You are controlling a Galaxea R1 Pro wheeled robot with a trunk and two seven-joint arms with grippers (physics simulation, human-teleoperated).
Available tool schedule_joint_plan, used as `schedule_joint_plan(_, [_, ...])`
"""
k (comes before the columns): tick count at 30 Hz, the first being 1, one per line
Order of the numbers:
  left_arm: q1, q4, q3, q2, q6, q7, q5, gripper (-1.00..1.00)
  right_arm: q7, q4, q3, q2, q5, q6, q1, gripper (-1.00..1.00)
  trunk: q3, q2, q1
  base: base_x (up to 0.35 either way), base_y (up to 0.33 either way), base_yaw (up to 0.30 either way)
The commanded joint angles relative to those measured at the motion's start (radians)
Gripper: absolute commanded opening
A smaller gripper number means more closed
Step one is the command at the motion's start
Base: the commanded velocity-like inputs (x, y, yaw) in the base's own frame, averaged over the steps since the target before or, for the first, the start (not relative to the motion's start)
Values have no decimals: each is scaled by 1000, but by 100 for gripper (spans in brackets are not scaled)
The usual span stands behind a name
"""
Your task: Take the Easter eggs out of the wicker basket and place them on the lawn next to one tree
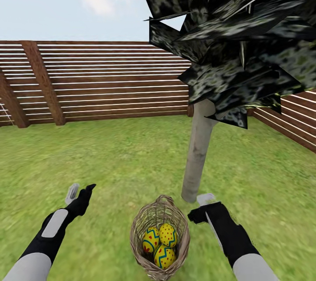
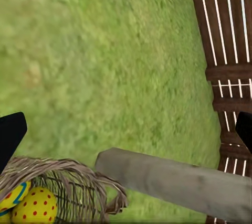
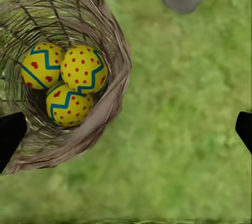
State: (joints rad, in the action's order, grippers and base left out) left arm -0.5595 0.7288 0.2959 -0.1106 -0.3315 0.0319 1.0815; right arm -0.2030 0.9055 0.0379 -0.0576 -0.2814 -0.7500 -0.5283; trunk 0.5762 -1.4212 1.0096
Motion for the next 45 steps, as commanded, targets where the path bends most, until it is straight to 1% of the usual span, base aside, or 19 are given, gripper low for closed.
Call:
schedule_joint_plan(1, [0,1,1,3,-7,3,9,100,-10,-21,2,-18,-11,-53,-33,100,1,-1,0,0,0,0])
schedule_joint_plan(2, [0,1,0,4,-7,3,8,100,-13,-39,2,-29,-10,-82,-58,100,1,-1,0,0,0,0])
schedule_joint_plan(3, [0,1,-1,5,-8,3,8,100,-14,-49,3,-34,-10,-93,-70,100,1,-1,0,0,0,0])
schedule_joint_plan(4, [0,1,-3,9,-8,3,8,100,-17,-80,3,-47,-9,-116,-105,100,1,-1,0,0,0,0])
schedule_joint_plan(6, [0,1,-3,10,-9,3,8,100,-28,-127,3,-65,-9,-130,-149,100,1,-1,0,0,0,0])
schedule_joint_plan(7, [0,1,-3,11,-10,3,8,100,-40,-175,3,-74,-9,-136,-189,100,1,-1,0,0,0,0])
schedule_joint_plan(11, [0,1,-4,12,-23,3,8,100,-68,-264,4,-81,-8,-142,-265,100,14,-29,15,0,0,0])
schedule_joint_plan(14, [0,6,-4,12,-36,3,8,100,-114,-342,2,-90,-7,-144,-329,100,23,-50,27,0,0,0])
schedule_joint_plan(15, [0,8,-4,13,-37,3,8,100,-127,-356,2,-92,-7,-145,-337,100,26,-57,31,0,0,0])
schedule_joint_plan(17, [0,13,-4,16,-39,3,8,100,-144,-376,2,-94,-8,-145,-345,100,32,-71,38,0,0,0])
schedule_joint_plan(21, [0,30,-3,17,-46,3,8,100,-157,-390,3,-96,-10,-145,-349,100,45,-99,54,0,0,0])
schedule_joint_plan(34, [0,32,-3,17,-47,3,8,100,-157,-379,11,-94,-14,-121,-349,100,86,-190,103,0,0,0])
schedule_joint_plan(37, [0,33,-3,17,-47,3,8,100,-157,-378,28,-94,-15,-111,-349,100,86,-190,103,0,0,0])
schedule_joint_plan(40, [0,32,-3,17,-47,3,8,100,-156,-380,58,-95,-15,-111,-349,100,86,-190,103,3,0,0])
schedule_joint_plan(41, [0,30,-2,17,-47,3,9,100,-156,-383,69,-96,-14,-111,-349,100,86,-190,103,60,0,0])
schedule_joint_plan(43, [0,27,-1,16,-47,3,9,100,-156,-386,109,-97,-13,-111,-349,100,86,-190,103,220,0,0])
schedule_joint_plan(45, [0,26,0,14,-47,3,9,100,-155,-388,128,-97,-12,-111,-348,100,86,-190,103,298,0,0])
